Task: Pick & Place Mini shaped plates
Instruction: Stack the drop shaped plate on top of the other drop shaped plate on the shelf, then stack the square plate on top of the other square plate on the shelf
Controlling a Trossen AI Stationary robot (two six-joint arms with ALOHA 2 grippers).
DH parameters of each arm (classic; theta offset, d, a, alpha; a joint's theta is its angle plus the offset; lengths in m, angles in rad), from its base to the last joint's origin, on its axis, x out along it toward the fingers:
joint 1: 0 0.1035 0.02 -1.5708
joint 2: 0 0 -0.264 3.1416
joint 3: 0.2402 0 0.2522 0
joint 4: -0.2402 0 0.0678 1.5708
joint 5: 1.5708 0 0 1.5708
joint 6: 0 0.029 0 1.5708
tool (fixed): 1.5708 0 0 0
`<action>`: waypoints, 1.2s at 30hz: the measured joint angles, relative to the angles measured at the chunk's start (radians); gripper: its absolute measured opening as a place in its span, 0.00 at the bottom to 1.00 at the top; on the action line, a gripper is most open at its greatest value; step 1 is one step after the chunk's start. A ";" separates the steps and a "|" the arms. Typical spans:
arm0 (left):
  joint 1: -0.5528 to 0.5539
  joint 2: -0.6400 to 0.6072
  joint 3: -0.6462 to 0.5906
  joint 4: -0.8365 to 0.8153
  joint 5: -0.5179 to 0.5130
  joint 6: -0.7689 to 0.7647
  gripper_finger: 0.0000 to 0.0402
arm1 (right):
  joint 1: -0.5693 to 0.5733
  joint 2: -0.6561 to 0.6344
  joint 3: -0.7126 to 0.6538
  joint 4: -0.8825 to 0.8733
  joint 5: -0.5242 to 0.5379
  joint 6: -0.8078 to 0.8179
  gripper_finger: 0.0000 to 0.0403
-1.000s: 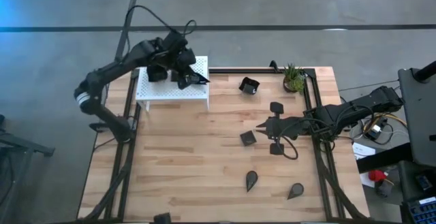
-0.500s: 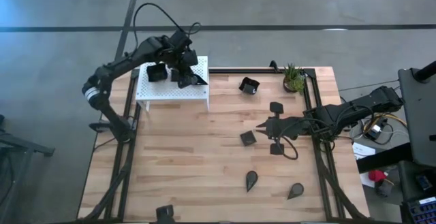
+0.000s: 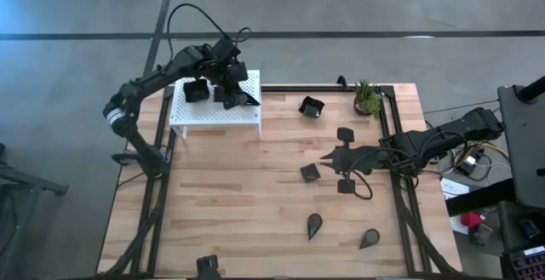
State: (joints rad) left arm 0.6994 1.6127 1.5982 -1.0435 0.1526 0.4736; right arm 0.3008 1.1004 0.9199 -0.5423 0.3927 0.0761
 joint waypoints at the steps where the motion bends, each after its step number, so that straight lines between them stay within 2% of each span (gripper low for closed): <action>1: 0.000 0.000 0.000 0.001 -0.001 0.000 0.01 | 0.000 0.000 0.000 0.000 0.000 0.000 0.15; 13: 0.000 0.000 0.000 0.033 -0.063 -0.005 0.08 | 0.000 0.000 0.000 0.000 0.000 0.002 0.15; 24: -0.020 -0.032 0.000 0.049 -0.103 -0.008 0.07 | 0.000 0.000 0.000 0.000 0.000 0.002 0.15; 31: -0.110 -0.132 0.002 0.051 -0.130 -0.031 0.02 | 0.000 0.000 0.000 0.000 0.003 0.027 0.15; 36: -0.249 -0.199 0.001 0.037 -0.210 -0.068 0.00 | -0.001 0.000 0.000 0.000 0.043 0.062 0.15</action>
State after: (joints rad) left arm 0.4503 1.4141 1.5993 -1.0065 -0.0570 0.4054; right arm 0.3000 1.1004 0.9199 -0.5426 0.4359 0.1377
